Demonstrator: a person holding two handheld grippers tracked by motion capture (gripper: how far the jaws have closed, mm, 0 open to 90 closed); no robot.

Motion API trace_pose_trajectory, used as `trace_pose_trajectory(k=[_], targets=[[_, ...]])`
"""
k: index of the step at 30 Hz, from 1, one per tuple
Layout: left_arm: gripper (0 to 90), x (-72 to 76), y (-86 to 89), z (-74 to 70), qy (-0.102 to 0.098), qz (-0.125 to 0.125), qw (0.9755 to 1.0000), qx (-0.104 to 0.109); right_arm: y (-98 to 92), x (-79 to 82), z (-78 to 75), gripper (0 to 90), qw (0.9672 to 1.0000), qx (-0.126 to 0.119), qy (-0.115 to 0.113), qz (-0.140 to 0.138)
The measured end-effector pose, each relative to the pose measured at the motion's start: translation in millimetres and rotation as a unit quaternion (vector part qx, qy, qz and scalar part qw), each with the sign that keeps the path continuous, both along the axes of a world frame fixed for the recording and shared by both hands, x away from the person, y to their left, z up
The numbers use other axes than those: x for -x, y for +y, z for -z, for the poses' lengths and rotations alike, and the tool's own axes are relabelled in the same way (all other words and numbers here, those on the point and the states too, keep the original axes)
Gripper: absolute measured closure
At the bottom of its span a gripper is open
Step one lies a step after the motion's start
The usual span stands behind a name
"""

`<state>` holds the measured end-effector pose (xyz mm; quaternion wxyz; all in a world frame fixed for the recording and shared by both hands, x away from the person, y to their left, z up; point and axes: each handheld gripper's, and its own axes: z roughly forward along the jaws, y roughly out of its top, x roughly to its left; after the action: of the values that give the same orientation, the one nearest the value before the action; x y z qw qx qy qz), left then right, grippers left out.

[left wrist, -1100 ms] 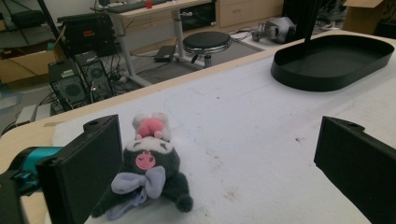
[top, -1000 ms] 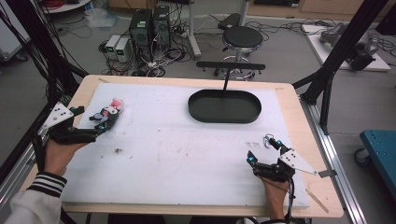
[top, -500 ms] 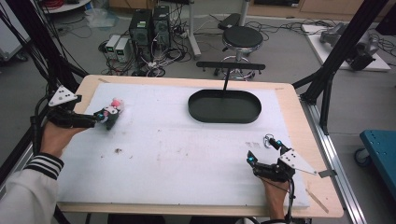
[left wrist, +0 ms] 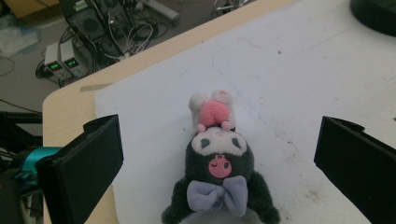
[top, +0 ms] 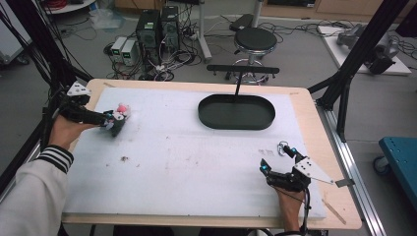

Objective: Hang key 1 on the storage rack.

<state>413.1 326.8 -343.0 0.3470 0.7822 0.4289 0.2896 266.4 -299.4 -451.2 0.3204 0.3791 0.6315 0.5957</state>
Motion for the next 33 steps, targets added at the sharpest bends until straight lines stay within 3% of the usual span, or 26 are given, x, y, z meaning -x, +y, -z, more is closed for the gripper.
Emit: trace_pose_trajectory(k=[15, 33], targets=[[1.7, -26.2, -2.2, 18.9, 0.043, -0.011, 0.9989, -0.014, 0.4, 0.1, 0.0, 1.2, 1.0000, 0.000, 0.000, 0.002], [1.7, -44.0, -11.4, 45.6, 0.101, -0.016, 0.9938, -0.042, 0.3, 0.1, 0.0, 1.2, 1.0000, 0.001, -0.001, 0.003]])
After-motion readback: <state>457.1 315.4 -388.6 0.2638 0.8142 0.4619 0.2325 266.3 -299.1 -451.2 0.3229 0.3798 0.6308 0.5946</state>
